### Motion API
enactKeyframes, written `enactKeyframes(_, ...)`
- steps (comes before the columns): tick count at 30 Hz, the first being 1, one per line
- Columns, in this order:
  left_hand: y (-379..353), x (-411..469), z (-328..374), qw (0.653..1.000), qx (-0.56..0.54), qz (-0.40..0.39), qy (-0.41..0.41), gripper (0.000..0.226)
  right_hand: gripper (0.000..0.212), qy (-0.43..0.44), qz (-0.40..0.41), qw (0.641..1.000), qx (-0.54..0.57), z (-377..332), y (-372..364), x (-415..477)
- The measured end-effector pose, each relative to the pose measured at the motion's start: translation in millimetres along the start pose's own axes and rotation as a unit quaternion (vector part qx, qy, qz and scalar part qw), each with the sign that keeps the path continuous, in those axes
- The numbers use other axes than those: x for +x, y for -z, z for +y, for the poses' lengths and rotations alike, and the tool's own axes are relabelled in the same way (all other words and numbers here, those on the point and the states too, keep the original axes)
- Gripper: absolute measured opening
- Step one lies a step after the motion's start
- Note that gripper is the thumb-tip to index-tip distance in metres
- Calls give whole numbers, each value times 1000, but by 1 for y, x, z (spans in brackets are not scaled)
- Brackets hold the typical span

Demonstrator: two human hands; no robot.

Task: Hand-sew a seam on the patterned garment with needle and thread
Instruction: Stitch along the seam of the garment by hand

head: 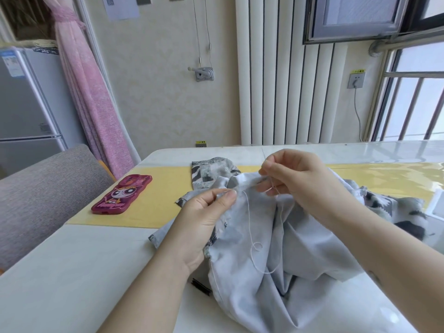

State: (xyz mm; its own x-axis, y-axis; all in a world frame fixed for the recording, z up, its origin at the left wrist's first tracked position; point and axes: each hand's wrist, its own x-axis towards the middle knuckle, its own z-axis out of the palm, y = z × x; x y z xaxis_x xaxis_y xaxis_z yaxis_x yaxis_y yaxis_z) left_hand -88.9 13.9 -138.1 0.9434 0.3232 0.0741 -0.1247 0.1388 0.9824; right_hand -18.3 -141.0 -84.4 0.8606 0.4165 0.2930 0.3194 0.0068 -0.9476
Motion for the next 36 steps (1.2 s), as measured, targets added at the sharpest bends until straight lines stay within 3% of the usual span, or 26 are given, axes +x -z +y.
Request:
enactKeyframes(3,3,1,0,999,-47,23,15,43,17,121,11,981,-149,-14,0,-11)
enactKeyframes(7,2,1,1,996,-85,26,25,48,17,134,-78,935,-320,-18,-11,-26)
enactKeyframes(10,1,0,3,994,-104,26,33,45,23,145,-72,912,-378,-11,-18,-26)
enactKeyframes(17,-2,-3,7,992,-118,25,29,46,20,140,-86,909,-382,-5,-17,-25)
enactKeyframes(22,-2,-3,7,992,-119,26,20,27,18,139,-85,910,-381,-3,-17,-23)
enactKeyframes(32,-2,-4,7,995,-90,42,-13,41,18,141,-84,908,-384,-2,-16,-22)
enactKeyframes(36,-4,-4,6,987,56,91,-123,16,24,137,-83,910,-382,-2,-16,-22)
